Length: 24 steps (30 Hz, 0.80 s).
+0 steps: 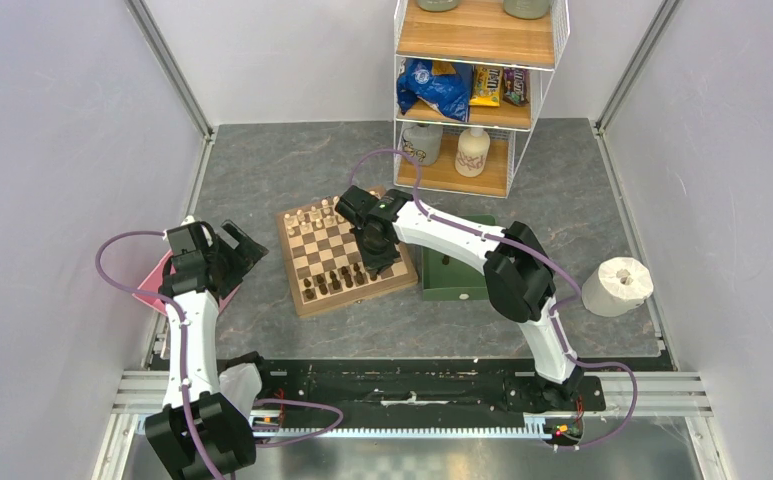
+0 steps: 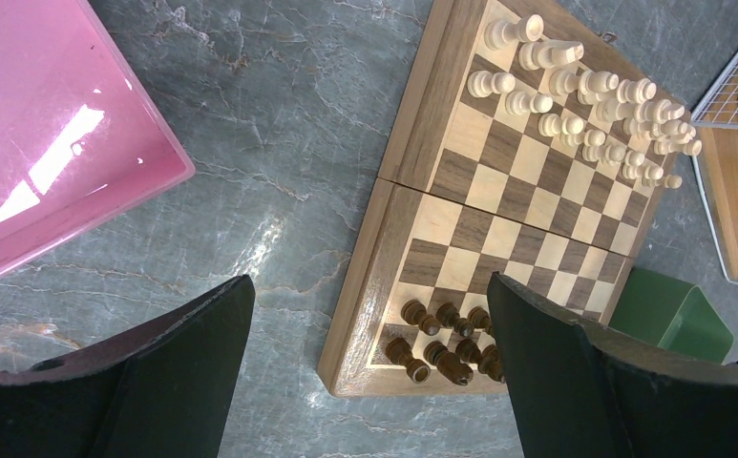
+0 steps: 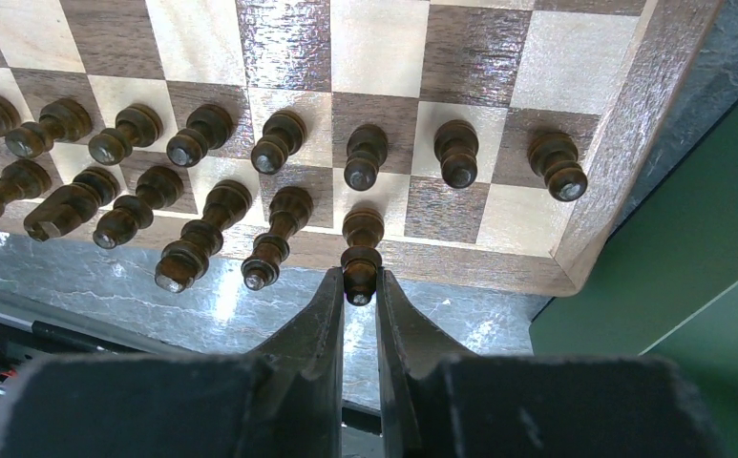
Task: Set up the chess pieces on the board
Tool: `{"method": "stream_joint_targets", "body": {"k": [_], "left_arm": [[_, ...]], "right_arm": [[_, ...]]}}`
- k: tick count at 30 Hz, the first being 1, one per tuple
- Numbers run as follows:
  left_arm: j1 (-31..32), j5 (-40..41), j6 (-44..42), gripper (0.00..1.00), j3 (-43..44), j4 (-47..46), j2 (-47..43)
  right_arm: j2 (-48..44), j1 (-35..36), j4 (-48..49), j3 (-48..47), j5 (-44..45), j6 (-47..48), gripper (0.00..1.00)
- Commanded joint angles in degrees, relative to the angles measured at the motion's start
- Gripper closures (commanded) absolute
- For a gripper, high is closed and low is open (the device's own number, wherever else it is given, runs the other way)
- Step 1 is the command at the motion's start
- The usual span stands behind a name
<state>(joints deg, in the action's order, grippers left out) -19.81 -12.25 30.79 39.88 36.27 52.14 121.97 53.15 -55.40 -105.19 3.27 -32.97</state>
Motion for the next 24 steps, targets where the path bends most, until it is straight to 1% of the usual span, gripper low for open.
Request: {"method": "stream_joint_targets", "body": {"k": [1, 5, 13, 19, 24], "left_arm": [[-0.30, -1.02, -1.34, 0.01, 0.80, -0.85, -0.12], [-0.31, -1.02, -1.26, 0.01, 0.77, -0.90, -0.11], [-0.31, -1.02, -1.30, 0.01, 0.73, -0.86, -0.06], [-0.31, -0.93, -1.28, 0.01, 0.74, -0.85, -0.15], [-0.31, -0.93, -1.33, 0.01, 0.75, -0.85, -0.11]], "right_arm": [[0.83, 0.29, -0.49, -2.47, 0.53, 0.54, 0.82], [1.07, 0.34, -0.50, -2.57, -0.11, 0.53, 0.80], [0.61, 0.34, 0.46, -2.13, -0.50, 0.89, 0.70], [0.55, 0.29, 0.51, -2.39, 0.20, 0.89, 0.69], [0.90, 0.29, 0.47, -2.92, 0.08, 0.89, 0.74]]}}
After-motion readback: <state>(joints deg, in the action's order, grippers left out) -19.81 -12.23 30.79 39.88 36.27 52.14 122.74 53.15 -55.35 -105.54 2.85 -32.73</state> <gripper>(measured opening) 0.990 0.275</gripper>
